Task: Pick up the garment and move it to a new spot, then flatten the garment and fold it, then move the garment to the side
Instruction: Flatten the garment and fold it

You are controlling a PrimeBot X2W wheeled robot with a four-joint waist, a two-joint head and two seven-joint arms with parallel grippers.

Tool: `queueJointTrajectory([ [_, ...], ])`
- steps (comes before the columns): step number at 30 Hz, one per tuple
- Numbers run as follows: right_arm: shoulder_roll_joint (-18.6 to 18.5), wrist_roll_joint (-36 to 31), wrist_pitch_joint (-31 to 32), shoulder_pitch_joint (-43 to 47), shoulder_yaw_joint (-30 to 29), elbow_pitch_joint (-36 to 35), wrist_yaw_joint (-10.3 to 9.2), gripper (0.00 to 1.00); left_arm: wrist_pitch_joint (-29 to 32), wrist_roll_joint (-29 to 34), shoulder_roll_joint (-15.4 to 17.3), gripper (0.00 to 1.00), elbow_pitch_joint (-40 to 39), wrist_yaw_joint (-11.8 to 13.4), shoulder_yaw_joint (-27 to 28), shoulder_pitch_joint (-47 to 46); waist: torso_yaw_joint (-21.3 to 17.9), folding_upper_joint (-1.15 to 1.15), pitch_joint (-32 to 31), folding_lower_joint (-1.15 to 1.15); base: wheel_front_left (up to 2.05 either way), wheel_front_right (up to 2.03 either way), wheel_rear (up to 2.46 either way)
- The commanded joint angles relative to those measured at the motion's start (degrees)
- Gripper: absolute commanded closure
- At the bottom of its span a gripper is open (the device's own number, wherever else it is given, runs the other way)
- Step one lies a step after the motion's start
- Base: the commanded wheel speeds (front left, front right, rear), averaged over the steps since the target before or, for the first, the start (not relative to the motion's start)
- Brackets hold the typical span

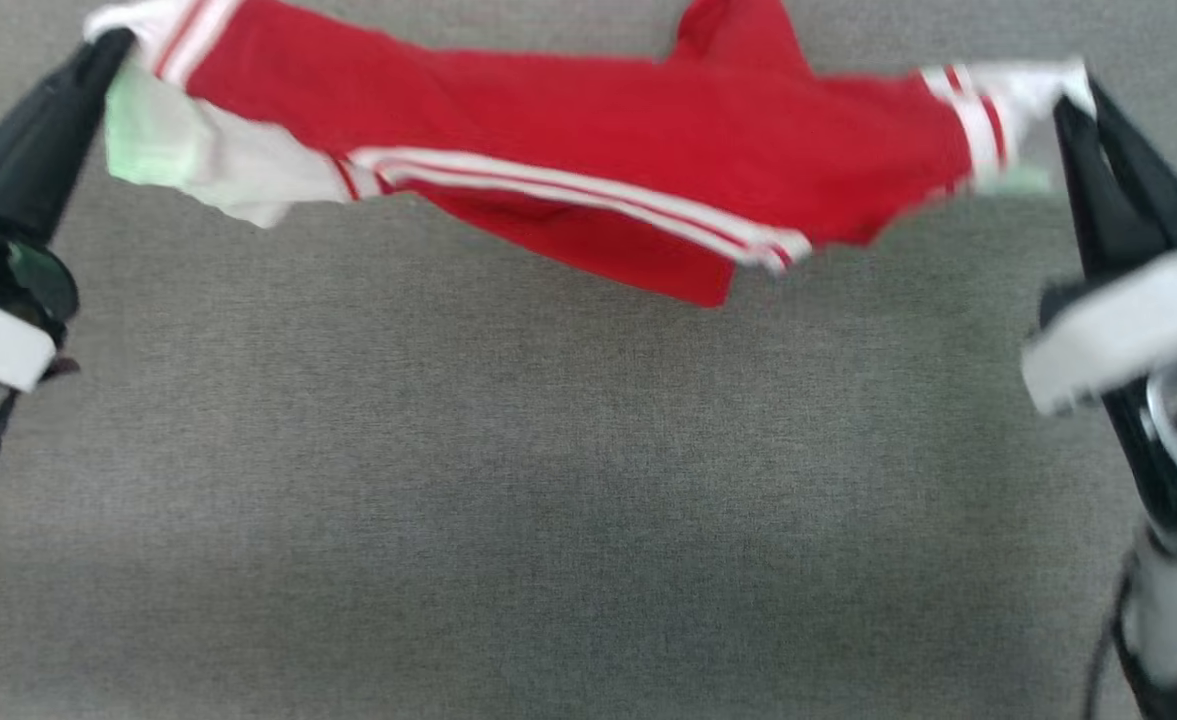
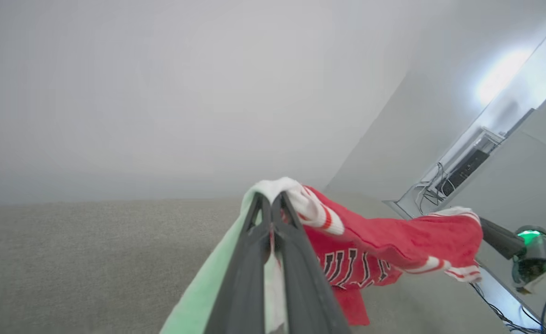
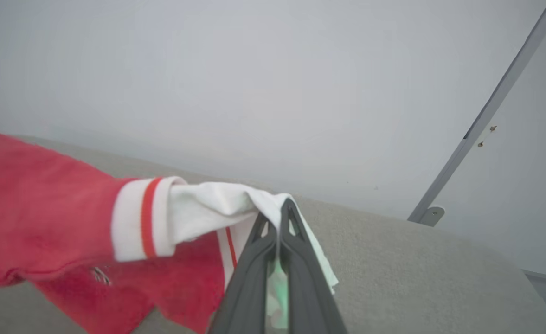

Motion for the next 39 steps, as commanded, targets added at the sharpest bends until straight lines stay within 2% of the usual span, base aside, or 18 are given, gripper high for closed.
queueJointTrajectory([
  [1, 2.57, -0.39, -1.37, -5.27, -1.2, 2.68, -0.13, 1.0, -0.28, -1.21, -0.94, 1.0, 2.33, 0.13, 0.77, -1.59, -0.68, 0.0, 1.87, 0.0, 0.0, 0.0, 0.0],
  [5, 5.78, 1.11, -3.77, -18.48, -5.18, 11.44, -0.13, 1.0, 1.14, -2.95, -3.65, 1.0, 9.16, 0.13, 2.63, -8.04, -1.04, 0.0, 5.12, 0.0, 0.0, 0.0, 0.0],
  [6, 5.78, 1.11, -3.77, -18.48, -5.18, 11.44, -0.13, 1.0, 1.14, -2.95, -3.65, 1.0, 9.16, 0.13, 2.63, -8.04, -1.04, 0.0, 5.12, 0.0, 0.0, 0.0, 0.0],
  [7, 6.17, 1.21, -4.44, -25.72, -6.34, 16.18, -0.13, 1.0, 2.36, -2.0, -5.01, 1.0, 13.5, 0.13, 3.3, -12.67, -0.91, 0.0, 6.72, 0.0, 0.0, 0.0, 0.0],
  [8, 6.17, 1.21, -4.44, -25.72, -6.34, 16.18, -0.13, 1.0, 2.36, -2.0, -5.01, 1.0, 13.5, 0.13, 3.3, -12.67, -0.91, 0.0, 6.72, 0.0, 0.0, 0.0, 0.0],
  [13, 6.01, -1.57, -6.7, -43.0, -8.07, 26.52, -0.15, 1.0, 2.82, -0.03, -8.73, 1.0, 24.69, 0.14, 5.29, -25.55, -0.9, 0.0, 9.19, 0.0, 0.0, 0.0, 0.0],
  [18, 5.86, -4.85, -12.45, -57.73, -11.71, 34.96, -0.21, 1.0, 1.08, 3.01, -11.26, 1.0, 33.11, 0.16, 7.21, -37.27, -0.67, 0.0, 9.59, 0.0, 0.0, 0.0, 0.0],
  [23, 5.78, -6.29, -18.62, -66.73, -14.66, 41.8, -0.24, 1.0, -0.06, 2.28, -13.61, 1.0, 36.09, 0.2, 10.01, -42.95, -0.3, 0.0, 8.75, 0.0, 0.0, 0.0, 0.0],
  [26, 5.82, -6.16, -19.5, -67.83, -14.13, 45.37, -0.23, 1.0, 0.21, 0.52, -13.19, 1.0, 33.92, 0.2, 9.23, -41.06, -0.16, 0.0, 7.97, 0.0, 0.0, 0.0, 0.0],
  [30, 5.93, -7.01, -18.09, -62.6, -12.59, 46.47, -0.21, 1.0, 2.5, -2.14, -11.33, 1.0, 29.38, 0.16, 6.93, -34.87, 0.1, 0.0, 7.68, 0.0, 0.0, 0.0, 0.0],
  [35, 5.99, -5.8, -14.43, -49.72, -8.93, 41.99, -0.21, 1.0, 2.14, -5.18, -7.92, 1.0, 21.86, 0.14, 5.19, -22.22, 0.2, 0.0, 6.97, 0.0, 0.0, 0.0, 0.0],
  [39, 6.01, -3.52, -10.03, -35.42, -5.49, 34.58, -0.2, 1.0, 1.06, -6.61, -6.25, 1.0, 16.17, 0.14, 4.43, -10.14, 0.39, 0.0, 5.4, 0.0, 0.0, 0.0, 0.0],
])
